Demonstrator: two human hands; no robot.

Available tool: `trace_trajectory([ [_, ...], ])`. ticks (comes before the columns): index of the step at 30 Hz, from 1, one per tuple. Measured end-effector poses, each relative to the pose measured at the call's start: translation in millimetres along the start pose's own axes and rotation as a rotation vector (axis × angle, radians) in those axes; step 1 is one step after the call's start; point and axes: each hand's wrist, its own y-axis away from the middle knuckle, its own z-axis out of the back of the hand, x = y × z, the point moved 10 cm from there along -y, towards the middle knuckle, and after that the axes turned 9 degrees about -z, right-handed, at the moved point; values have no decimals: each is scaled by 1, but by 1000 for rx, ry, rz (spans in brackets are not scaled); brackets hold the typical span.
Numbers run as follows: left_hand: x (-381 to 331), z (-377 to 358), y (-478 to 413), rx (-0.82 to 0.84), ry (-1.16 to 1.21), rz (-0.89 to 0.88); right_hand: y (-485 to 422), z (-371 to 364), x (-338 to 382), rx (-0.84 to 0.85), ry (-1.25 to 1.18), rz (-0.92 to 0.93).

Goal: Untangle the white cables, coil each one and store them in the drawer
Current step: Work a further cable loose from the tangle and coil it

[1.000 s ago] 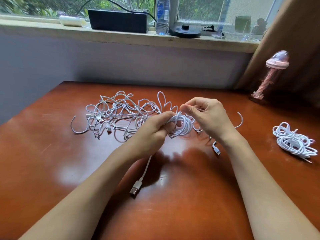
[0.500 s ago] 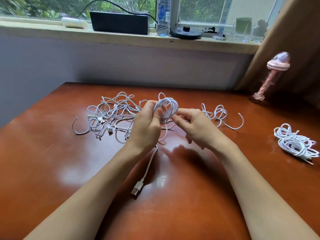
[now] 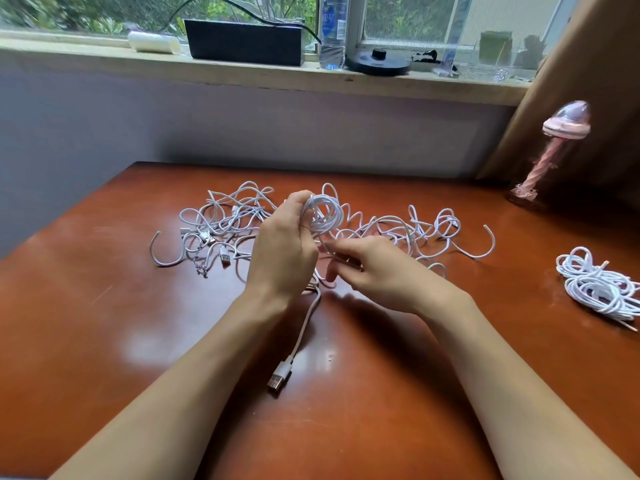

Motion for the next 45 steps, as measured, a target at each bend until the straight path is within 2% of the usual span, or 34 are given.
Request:
trace_trajectory([
  [3,3,2,0,18,-102,-7,0,2,3,-30,39,27],
  [9,6,-4,-1,154,-212,-22,6,33,18,-353,218,151],
  [12,-3,-8,0,213,-224,-59,12,45,26,-469,233,246],
  [17,-7,-12,1,269,-284,-58,19,55,33,-566,279,326],
  [23,-7,-24,4,366,-171,-56,23,65,33,-652,285,365],
  [28,0,-39,8,446,53,-39,25,70,31,-673,251,391],
  [34,-10,-46,13,462,295,-10,22,86,6,-662,42,286],
  [39,-12,-45,12,402,443,47,16,84,-9,-610,-105,170],
  [45,-10,-38,5,267,554,116,11,70,-8,-521,-229,119],
])
